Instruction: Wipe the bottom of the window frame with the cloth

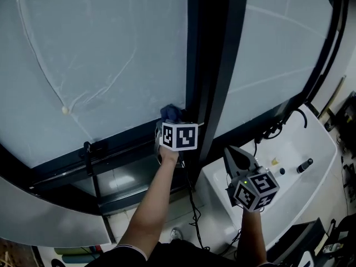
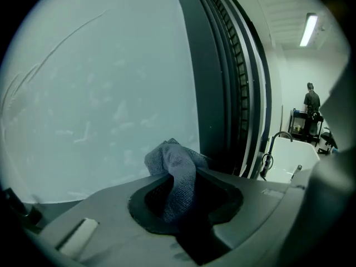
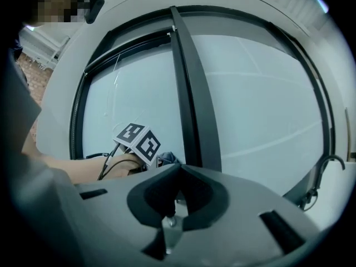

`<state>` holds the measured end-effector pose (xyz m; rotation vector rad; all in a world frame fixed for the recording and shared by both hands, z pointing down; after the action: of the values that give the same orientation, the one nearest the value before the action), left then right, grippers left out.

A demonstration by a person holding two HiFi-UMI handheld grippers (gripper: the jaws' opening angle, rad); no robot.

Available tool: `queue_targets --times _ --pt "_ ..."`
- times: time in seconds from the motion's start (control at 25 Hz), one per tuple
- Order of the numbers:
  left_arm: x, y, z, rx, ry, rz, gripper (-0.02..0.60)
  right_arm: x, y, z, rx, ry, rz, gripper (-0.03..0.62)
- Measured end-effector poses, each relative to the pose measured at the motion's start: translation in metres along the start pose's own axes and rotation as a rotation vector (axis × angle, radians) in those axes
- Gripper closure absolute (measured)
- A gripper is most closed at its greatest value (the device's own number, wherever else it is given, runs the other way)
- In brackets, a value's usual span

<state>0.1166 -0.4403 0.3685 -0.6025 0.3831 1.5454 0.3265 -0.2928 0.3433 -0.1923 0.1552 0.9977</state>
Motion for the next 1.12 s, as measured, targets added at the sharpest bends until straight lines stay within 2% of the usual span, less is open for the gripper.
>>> queue_targets --times 0.28,0.44,0.6,0.68,0.84,1.0,1.12 --pt "-0.012 -0.028 -0.013 -0.04 -0.011 0.051 0.491 0.015 -0.019 0.012 -0.031 0.022 0.06 0.594" --pt "-0.015 -0.034 -0.015 -0.055 -0.02 0.079 0.491 0.018 -0.022 0.015 -0.037 0.027 0.069 0.594" --pt "-0.016 -0.037 -0.018 -0.105 -0.013 0.09 0.491 0.02 -0.021 0.018 -0.046 0.03 0.067 0.594" --pt "-0.005 -0.034 -0.015 -0.092 -0.043 0.071 0.491 0.021 -0.02 0.019 -0.046 0.029 0.067 0.594" --pt "0.031 -0.036 0.0 -0.061 -0.152 0.033 0.491 0.025 -0.019 0.02 -0.061 0.017 0.072 0.594" --pt "0.028 -0.057 0.02 -0.083 -0.118 0.064 0.491 0.034 -0.018 0.021 -0.065 0.006 0.075 0.594" --pt "0.018 -0.066 0.028 -0.137 -0.091 0.072 0.491 0.044 -0.019 0.027 -0.08 0.003 0.088 0.594"
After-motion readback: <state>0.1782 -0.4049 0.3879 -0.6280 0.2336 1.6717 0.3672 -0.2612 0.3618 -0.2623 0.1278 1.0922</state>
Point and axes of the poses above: the fingertips, and each gripper's own axes: x backward along the fingers, y to its left, z out of its underside, the point moved 8 cm from there along x, backward along the fingers, and after that the axes turned 7 degrees about y, right-handed, at the moved point
